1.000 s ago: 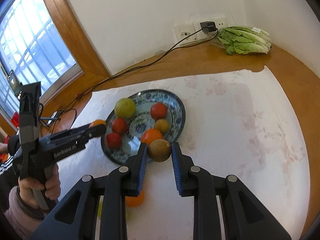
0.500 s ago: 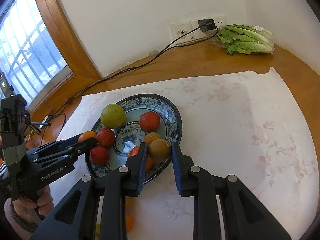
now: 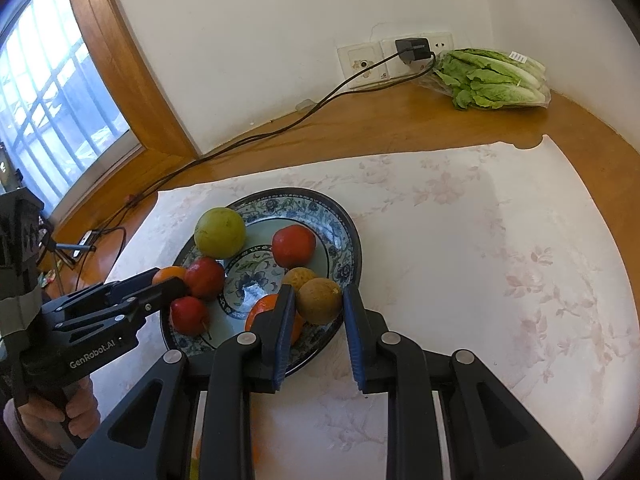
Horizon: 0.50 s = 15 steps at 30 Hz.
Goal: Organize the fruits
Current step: 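Carry tangerine with left tool while right tool carries brown fruit to plate, then open left tool releasing tangerine while right tool releases brown fruit on plate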
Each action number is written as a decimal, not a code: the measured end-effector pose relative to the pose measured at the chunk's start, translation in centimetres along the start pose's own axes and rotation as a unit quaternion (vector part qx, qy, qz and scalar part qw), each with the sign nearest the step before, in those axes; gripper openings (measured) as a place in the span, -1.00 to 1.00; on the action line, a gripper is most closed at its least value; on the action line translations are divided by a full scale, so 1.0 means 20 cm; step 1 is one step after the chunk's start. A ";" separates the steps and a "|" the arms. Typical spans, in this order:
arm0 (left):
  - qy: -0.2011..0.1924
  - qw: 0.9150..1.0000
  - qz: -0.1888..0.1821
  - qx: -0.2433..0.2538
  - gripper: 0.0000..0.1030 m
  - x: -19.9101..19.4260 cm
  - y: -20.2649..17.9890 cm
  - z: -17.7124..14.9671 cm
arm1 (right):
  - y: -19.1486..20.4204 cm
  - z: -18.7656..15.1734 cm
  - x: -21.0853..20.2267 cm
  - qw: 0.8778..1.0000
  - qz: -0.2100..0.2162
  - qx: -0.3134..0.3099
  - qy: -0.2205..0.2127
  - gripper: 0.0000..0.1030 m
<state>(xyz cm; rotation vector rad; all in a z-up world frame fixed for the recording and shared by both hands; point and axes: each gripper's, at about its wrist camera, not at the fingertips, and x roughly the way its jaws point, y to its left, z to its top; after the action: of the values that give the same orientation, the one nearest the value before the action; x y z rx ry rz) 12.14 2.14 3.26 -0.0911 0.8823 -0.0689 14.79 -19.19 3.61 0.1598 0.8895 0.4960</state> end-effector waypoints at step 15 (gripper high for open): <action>-0.001 1.000 -0.012 -0.007 0.04 -0.07 0.00 -0.02 | -0.01 -0.01 -0.03 1.000 0.004 0.007 -0.002 -0.32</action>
<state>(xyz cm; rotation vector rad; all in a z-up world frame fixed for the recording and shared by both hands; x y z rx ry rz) 10.99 2.18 4.13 -0.1154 0.8806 -0.0849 14.29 -19.67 3.82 0.1772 0.8893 0.4964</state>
